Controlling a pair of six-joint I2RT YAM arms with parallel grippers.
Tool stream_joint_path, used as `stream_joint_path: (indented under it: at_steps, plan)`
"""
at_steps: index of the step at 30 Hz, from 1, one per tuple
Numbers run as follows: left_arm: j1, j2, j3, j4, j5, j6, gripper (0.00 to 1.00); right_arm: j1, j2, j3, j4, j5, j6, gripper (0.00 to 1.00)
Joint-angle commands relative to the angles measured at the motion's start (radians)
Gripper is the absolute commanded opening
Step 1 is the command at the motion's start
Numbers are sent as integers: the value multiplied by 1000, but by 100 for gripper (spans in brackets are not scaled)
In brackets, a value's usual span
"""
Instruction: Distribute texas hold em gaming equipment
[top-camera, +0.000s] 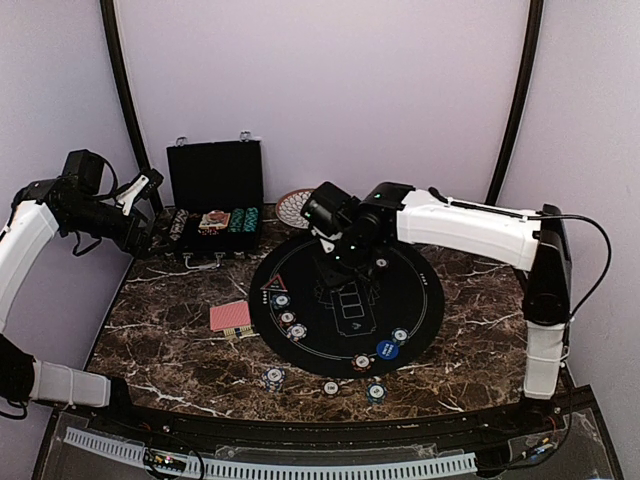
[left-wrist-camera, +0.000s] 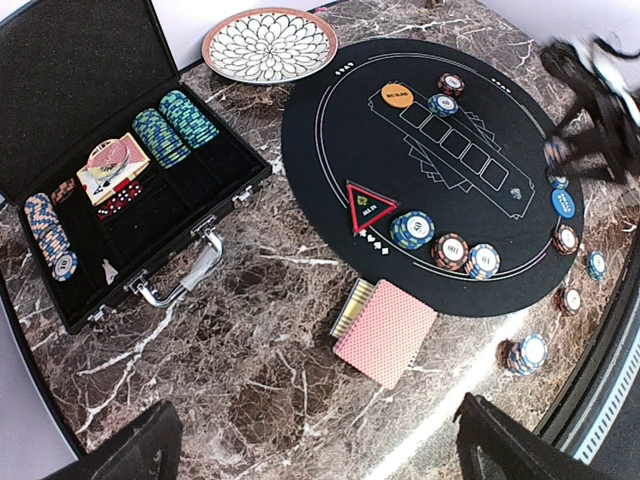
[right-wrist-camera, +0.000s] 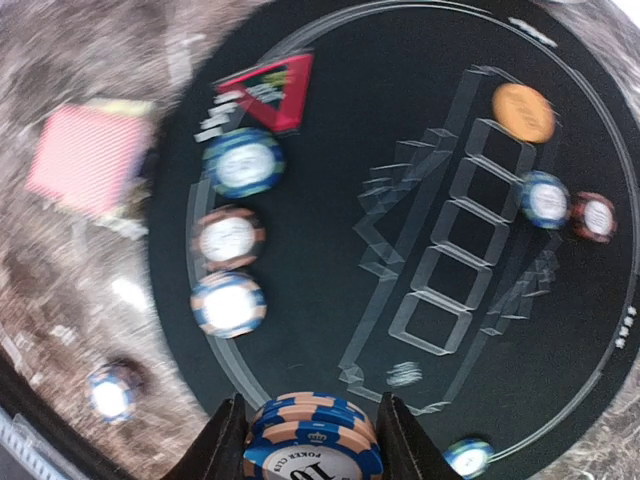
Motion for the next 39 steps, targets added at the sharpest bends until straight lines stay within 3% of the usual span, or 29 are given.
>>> stream_joint_path:
  at_steps: [1,17,25,39]
  plan:
    - [-4,-27,-8,-13,-2,23,99,-124,-48,-96,76,53,0,9]
    - [-4,-41,-21,-22,-3,30,99,-400,12,-178,169,56,-14,9]
    - [-4,-37,-29,-19,2,30,99,-471,16,-305,261,23,-7,9]
    - [-4,-44,-26,-29,-2,28,99,-536,110,-325,344,-3,-1,13]
